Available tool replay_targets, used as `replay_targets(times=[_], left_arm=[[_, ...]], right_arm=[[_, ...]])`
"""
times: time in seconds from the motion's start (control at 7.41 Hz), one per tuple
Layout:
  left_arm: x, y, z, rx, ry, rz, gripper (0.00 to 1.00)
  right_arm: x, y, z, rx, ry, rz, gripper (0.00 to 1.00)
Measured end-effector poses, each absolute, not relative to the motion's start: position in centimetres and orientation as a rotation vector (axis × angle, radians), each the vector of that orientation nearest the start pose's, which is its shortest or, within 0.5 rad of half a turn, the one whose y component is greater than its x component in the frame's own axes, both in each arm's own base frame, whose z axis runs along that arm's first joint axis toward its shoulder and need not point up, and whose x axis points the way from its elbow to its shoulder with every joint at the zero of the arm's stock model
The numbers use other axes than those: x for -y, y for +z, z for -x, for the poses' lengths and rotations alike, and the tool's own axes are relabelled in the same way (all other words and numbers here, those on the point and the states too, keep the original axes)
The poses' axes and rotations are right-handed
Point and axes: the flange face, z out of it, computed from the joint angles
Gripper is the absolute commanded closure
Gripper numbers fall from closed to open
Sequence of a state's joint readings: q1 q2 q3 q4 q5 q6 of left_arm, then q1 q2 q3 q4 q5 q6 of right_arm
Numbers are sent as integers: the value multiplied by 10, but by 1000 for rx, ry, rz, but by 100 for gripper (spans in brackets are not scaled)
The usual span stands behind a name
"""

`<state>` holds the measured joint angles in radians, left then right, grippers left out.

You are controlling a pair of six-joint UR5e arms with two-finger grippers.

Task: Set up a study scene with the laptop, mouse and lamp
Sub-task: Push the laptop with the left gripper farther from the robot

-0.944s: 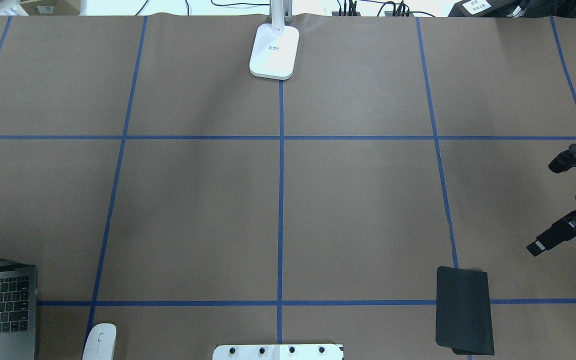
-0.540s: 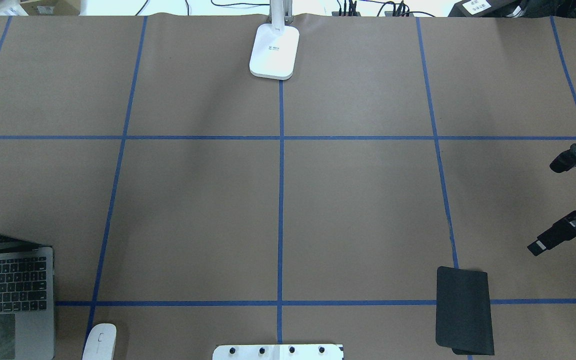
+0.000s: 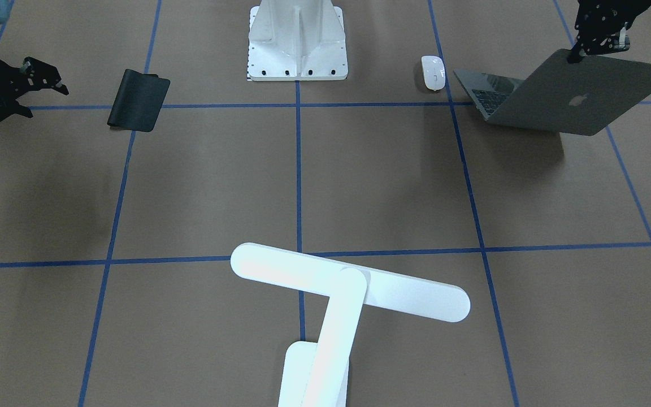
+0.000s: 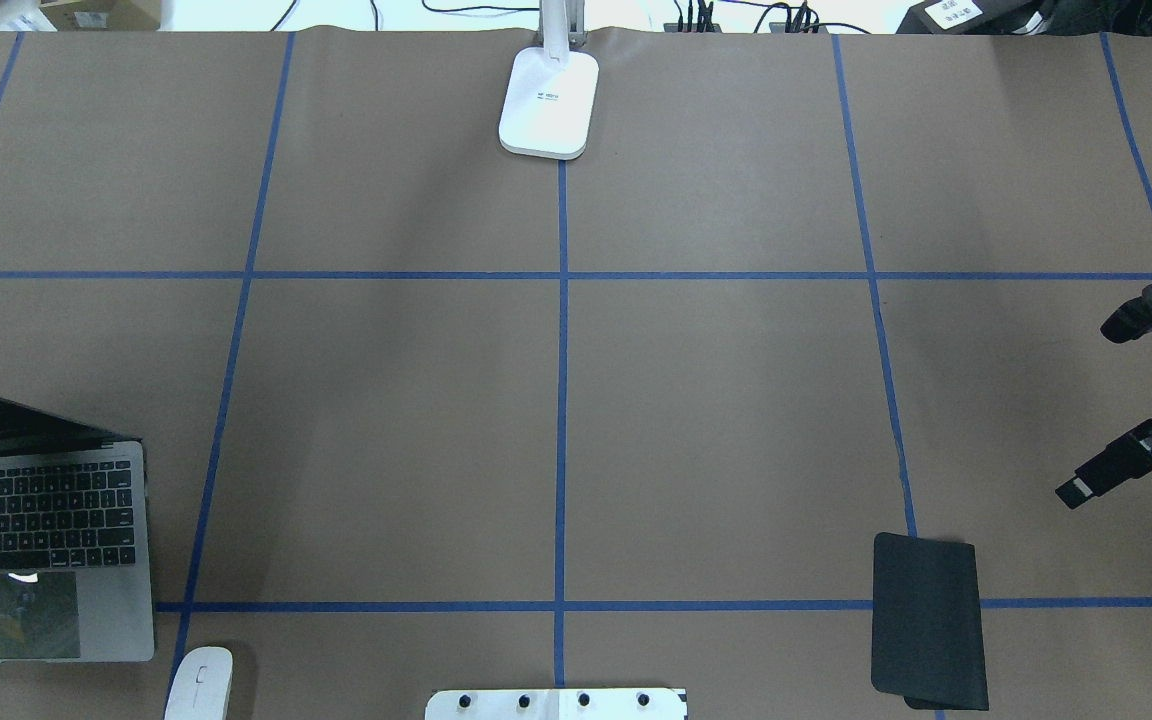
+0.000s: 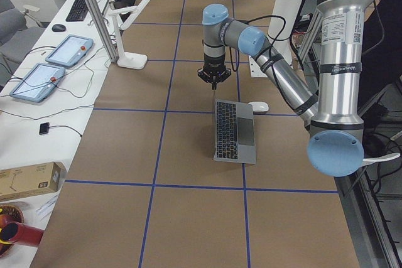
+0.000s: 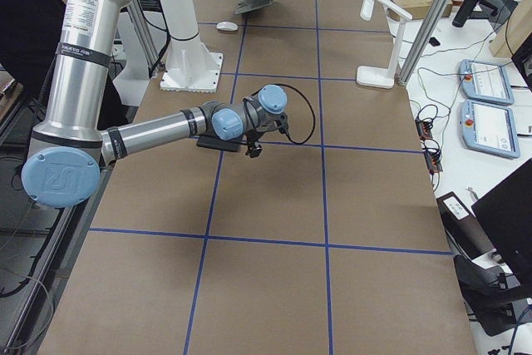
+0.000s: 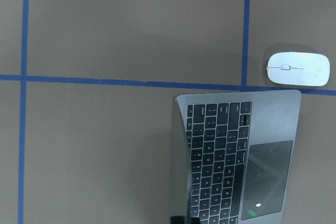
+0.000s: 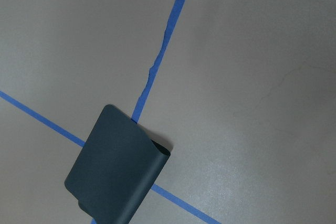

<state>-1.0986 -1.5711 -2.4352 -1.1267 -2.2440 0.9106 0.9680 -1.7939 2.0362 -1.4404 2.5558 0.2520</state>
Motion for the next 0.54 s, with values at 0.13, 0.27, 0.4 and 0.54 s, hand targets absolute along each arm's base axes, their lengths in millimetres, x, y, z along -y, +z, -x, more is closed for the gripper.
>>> replay_targets(times=[0.13,0.27,0.4,0.54], left_arm=[[381,314,-112,-596,1446,-589,100],[397,307,-120,-587,1446,-591,100],[414,296,-129,-582,1448,-593,100],[430,280,-138,-572,1451,-592,100]], right_arm=[[358,497,184,1038,-500,92,0],[358,497,184,1038,-498,91,0],[359,498,183,1037,-495,91,0],[360,498,182,1036,-492,90,0]])
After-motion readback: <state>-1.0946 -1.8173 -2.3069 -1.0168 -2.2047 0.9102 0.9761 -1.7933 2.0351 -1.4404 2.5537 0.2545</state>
